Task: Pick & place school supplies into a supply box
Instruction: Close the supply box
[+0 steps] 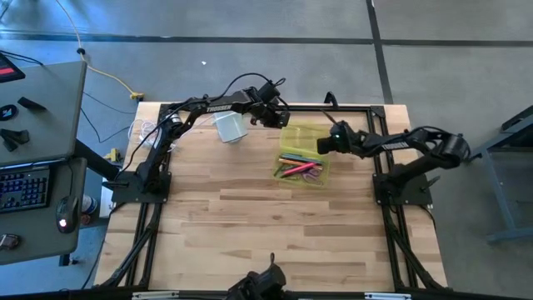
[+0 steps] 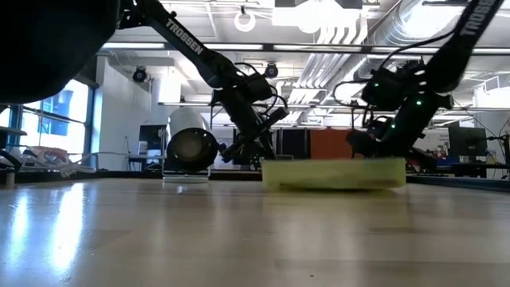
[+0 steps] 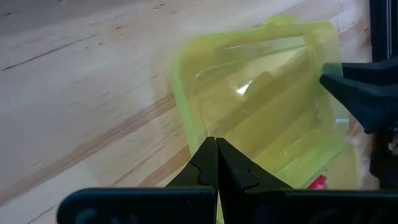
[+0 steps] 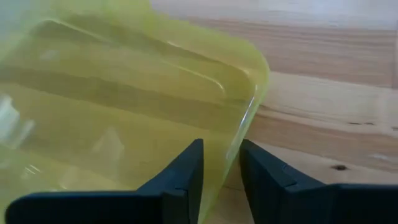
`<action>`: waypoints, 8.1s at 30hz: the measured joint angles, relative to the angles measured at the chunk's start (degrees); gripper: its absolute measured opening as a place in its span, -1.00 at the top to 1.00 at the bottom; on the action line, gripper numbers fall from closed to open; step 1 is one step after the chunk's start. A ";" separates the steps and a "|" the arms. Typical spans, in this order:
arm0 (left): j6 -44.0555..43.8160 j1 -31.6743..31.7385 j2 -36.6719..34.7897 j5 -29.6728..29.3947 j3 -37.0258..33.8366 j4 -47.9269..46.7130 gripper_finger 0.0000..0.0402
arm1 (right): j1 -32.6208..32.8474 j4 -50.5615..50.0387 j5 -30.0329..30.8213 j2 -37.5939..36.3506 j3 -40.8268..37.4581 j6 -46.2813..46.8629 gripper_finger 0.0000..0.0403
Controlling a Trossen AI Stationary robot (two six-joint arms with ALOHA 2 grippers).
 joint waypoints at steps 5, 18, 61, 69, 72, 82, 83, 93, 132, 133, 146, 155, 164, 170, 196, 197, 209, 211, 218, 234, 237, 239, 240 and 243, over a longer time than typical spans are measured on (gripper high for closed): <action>0.70 0.00 0.00 0.00 0.00 -0.09 0.86 | 1.88 -7.88 3.26 2.97 4.91 -1.93 0.68; 7.80 0.00 -1.00 0.85 -0.09 1.43 0.86 | 8.49 -9.04 11.72 2.93 7.11 -4.95 0.96; 11.19 -4.86 -7.10 8.15 -0.04 -5.98 0.86 | 44.87 -6.92 67.68 2.86 4.49 0.62 0.98; 13.93 -6.40 -7.08 14.01 0.00 -4.65 0.86 | 45.25 -6.52 67.65 2.86 4.49 0.25 0.99; 13.93 -6.81 -7.08 14.23 0.00 -4.67 0.86 | 45.25 -6.48 67.66 2.86 4.49 -2.07 0.97; 13.76 -6.91 -7.08 15.72 0.00 -2.25 0.86 | 45.23 -6.24 61.86 2.82 4.49 -6.45 0.76; 13.76 -6.89 -7.08 15.69 0.00 -2.12 0.86 | 45.23 -6.15 61.68 2.82 4.49 -6.41 0.72; 13.71 -7.27 -7.10 18.92 0.00 -1.99 0.86 | 47.21 -5.03 62.49 2.37 4.49 -6.46 0.40; 7.09 -34.87 -4.95 -14.38 0.00 0.17 0.86 | 69.48 -12.97 33.73 -18.40 4.49 1.19 0.40; 6.52 -35.17 -4.60 -14.47 -0.14 -0.36 0.86 | 69.29 -13.05 33.69 -17.32 4.49 2.16 0.40; 4.88 -35.30 -0.11 -10.21 0.09 3.04 0.86 | 67.99 -14.45 24.19 -3.71 4.82 10.36 0.40; 6.08 -35.28 -0.39 -9.66 -0.02 4.25 0.86 | 67.95 -13.86 21.71 -7.35 4.50 11.60 0.40; 8.14 -35.26 -1.18 -10.26 2.86 3.69 0.86 | 68.03 -20.92 22.09 -13.42 4.40 14.04 0.40; 10.36 -35.26 -1.36 -10.46 6.08 3.94 0.86 | 68.03 -28.91 22.39 -13.40 4.51 22.65 0.40; 10.56 -36.35 -1.27 -12.06 5.32 0.58 0.86 | 68.09 -22.39 16.67 -15.40 6.78 14.71 0.40; 10.56 -36.33 -1.27 -12.19 5.32 0.06 0.86 | 68.14 -22.39 16.69 -15.81 7.07 14.46 0.40; 12.10 -36.41 -3.38 -13.84 5.28 -6.79 0.86 | 75.95 -21.03 15.08 -14.66 7.83 4.91 0.40; 12.12 -36.41 -3.54 -15.63 5.40 -6.88 0.86 | 77.72 -19.97 17.18 -12.95 7.43 5.54 0.42; 12.77 -36.39 -4.12 -15.69 5.34 -8.47 0.86 | 79.51 -16.12 18.91 -6.14 7.18 6.72 0.70; 12.71 -36.39 -5.46 -17.58 5.35 -9.69 0.86 | 74.06 -13.69 18.60 1.88 7.18 6.59 0.97; 12.54 -36.39 -5.44 -17.58 5.35 -9.81 0.86 | 72.79 -13.76 18.75 1.88 7.18 5.41 0.99; 12.51 -36.39 -5.44 -17.58 5.35 -9.78 0.86 | 71.91 -13.66 18.69 1.88 7.18 4.22 0.99; 12.51 -36.39 -5.42 -17.58 5.35 -9.82 0.86 | 71.49 -13.63 18.66 1.88 7.18 4.04 0.99; 12.51 -36.39 -5.40 -17.58 5.35 -9.92 0.86 | 70.51 -13.38 18.03 1.88 7.18 4.03 1.00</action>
